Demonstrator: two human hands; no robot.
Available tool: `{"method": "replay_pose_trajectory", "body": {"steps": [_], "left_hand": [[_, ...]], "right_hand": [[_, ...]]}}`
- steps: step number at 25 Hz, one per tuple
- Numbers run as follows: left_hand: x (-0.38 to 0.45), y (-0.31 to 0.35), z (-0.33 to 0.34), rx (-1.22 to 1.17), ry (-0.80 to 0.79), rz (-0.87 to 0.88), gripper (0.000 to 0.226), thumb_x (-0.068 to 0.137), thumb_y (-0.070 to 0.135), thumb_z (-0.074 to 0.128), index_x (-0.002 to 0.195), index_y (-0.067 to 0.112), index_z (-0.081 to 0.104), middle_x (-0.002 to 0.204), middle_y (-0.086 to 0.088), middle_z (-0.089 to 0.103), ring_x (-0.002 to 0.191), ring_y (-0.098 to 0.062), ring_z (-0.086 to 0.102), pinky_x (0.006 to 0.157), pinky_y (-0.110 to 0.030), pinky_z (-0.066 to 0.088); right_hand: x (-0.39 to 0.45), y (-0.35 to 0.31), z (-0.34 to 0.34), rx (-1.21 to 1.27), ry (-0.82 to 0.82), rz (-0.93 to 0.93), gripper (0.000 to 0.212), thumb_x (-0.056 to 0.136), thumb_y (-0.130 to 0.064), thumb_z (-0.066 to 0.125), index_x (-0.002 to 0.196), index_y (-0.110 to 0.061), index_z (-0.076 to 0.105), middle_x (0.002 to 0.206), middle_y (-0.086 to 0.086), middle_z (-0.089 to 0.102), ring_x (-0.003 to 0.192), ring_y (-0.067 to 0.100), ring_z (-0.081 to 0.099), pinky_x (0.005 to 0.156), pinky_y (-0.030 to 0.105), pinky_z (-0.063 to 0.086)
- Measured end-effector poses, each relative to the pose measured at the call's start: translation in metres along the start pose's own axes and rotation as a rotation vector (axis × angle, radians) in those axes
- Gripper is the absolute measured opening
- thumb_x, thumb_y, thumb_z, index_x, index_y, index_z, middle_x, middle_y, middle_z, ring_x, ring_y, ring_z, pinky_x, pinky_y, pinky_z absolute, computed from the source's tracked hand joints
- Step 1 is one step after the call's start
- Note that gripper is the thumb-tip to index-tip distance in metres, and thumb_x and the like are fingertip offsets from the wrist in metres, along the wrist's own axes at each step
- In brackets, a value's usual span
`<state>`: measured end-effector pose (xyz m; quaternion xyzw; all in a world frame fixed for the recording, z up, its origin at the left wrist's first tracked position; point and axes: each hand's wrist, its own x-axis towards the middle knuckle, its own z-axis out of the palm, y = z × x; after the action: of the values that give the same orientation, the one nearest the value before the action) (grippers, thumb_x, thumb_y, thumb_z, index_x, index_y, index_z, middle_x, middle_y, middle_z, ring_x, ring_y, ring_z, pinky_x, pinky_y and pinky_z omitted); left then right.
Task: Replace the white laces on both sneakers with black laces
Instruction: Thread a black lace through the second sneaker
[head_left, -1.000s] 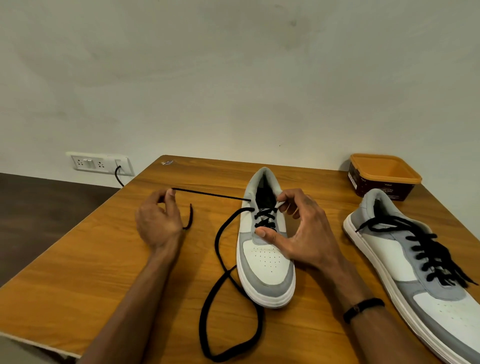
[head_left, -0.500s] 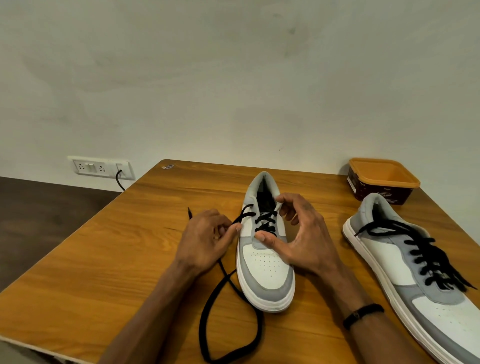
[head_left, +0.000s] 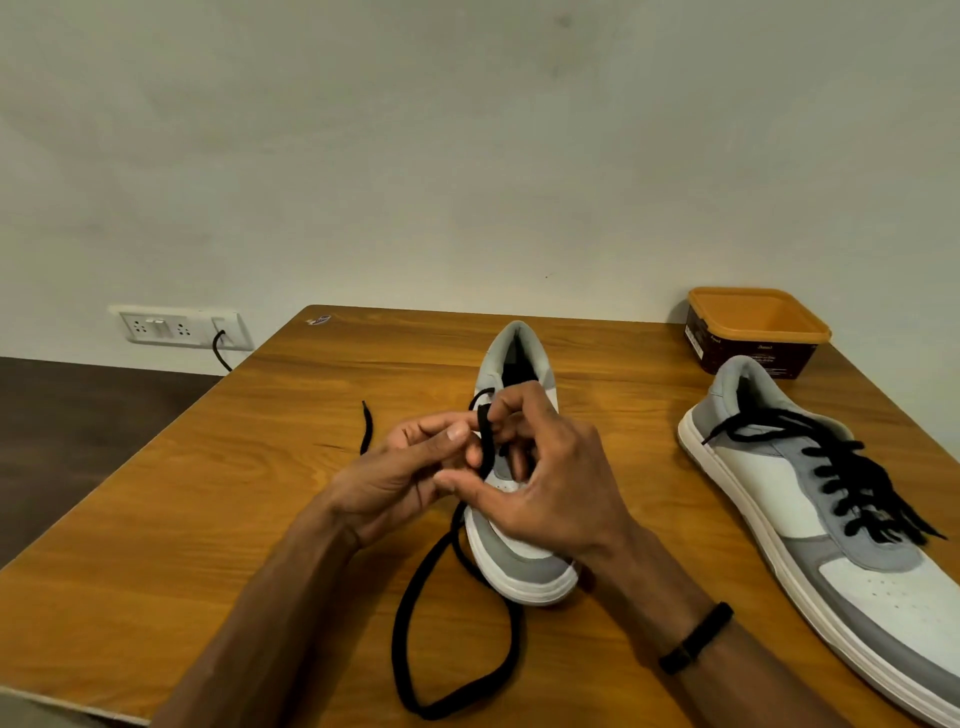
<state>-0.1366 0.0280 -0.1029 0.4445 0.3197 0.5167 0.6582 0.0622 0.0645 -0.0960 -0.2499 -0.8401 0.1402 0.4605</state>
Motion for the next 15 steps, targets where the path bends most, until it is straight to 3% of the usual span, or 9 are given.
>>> {"method": "replay_pose_trajectory", "body": {"steps": [2,4,6,8,10,12,13,15], "left_hand": [[0.001,-0.001,-0.001,0.006,0.053,0.030,0.041,0.087,0.032,0.083,0.119,0.008,0.075,0.080,-0.004,0.061,0.070,-0.010,0.056,0.069,-0.023,0.054],[0.005,-0.003,-0.003,0.068,0.152,0.104,0.045,0.076,0.045,0.092,0.105,0.014,0.079,0.074,0.000,0.055,0.068,-0.011,0.049,0.069,-0.025,0.048],[0.007,-0.004,-0.005,0.149,0.306,0.183,0.051,0.068,0.050,0.096,0.105,0.020,0.078,0.078,0.000,0.059,0.069,-0.013,0.051,0.069,-0.030,0.050],[0.006,-0.005,-0.004,0.453,0.386,0.336,0.035,0.086,0.035,0.086,0.118,0.028,0.073,0.095,-0.001,0.066,0.074,-0.019,0.056,0.069,-0.037,0.055],[0.005,-0.011,0.002,0.901,0.377,0.550,0.038,0.100,0.019,0.070,0.136,0.031,0.066,0.103,0.000,0.066,0.072,-0.018,0.058,0.062,-0.033,0.054],[0.008,-0.020,0.013,1.144,0.363,0.675,0.043,0.102,0.021,0.062,0.145,0.026,0.060,0.105,0.003,0.066,0.072,-0.018,0.059,0.063,-0.030,0.053],[0.009,-0.024,0.015,1.192,0.359,0.706,0.041,0.103,0.022,0.060,0.145,0.022,0.060,0.106,0.004,0.067,0.075,-0.019,0.061,0.065,-0.031,0.053],[0.009,-0.027,0.017,1.236,0.356,0.746,0.031,0.104,0.015,0.060,0.134,0.015,0.066,0.107,0.005,0.069,0.081,-0.016,0.064,0.067,-0.033,0.053]], "right_hand": [[0.003,0.002,0.001,0.048,-0.022,0.077,0.056,0.080,-0.056,0.086,0.113,-0.026,0.052,0.079,-0.012,0.073,0.051,0.014,0.058,0.051,0.026,0.052],[0.004,0.004,0.001,0.139,-0.055,0.158,0.045,0.081,-0.044,0.089,0.109,-0.026,0.059,0.081,-0.015,0.076,0.055,0.015,0.061,0.055,0.025,0.054],[0.006,0.005,-0.002,0.283,-0.087,0.252,0.029,0.085,-0.034,0.088,0.103,-0.022,0.068,0.082,-0.012,0.076,0.062,0.013,0.066,0.060,0.026,0.055],[0.008,0.006,-0.004,0.401,-0.107,0.297,0.012,0.093,-0.031,0.080,0.094,-0.021,0.075,0.079,-0.004,0.076,0.065,0.014,0.069,0.060,0.037,0.058],[0.010,0.006,-0.006,0.417,-0.109,0.318,0.019,0.099,-0.033,0.073,0.085,-0.021,0.076,0.070,0.003,0.072,0.063,0.024,0.068,0.057,0.046,0.055],[0.012,0.006,-0.009,0.421,-0.148,0.347,0.025,0.100,-0.032,0.071,0.083,-0.014,0.075,0.067,0.007,0.070,0.064,0.031,0.068,0.060,0.050,0.056],[0.014,0.008,-0.013,0.433,-0.186,0.356,0.026,0.100,-0.031,0.071,0.083,-0.012,0.075,0.067,0.007,0.071,0.065,0.031,0.069,0.061,0.049,0.057],[0.017,0.010,-0.019,0.486,-0.263,0.386,0.024,0.101,-0.029,0.069,0.083,-0.015,0.075,0.066,0.001,0.071,0.062,0.020,0.068,0.059,0.035,0.055]]}}
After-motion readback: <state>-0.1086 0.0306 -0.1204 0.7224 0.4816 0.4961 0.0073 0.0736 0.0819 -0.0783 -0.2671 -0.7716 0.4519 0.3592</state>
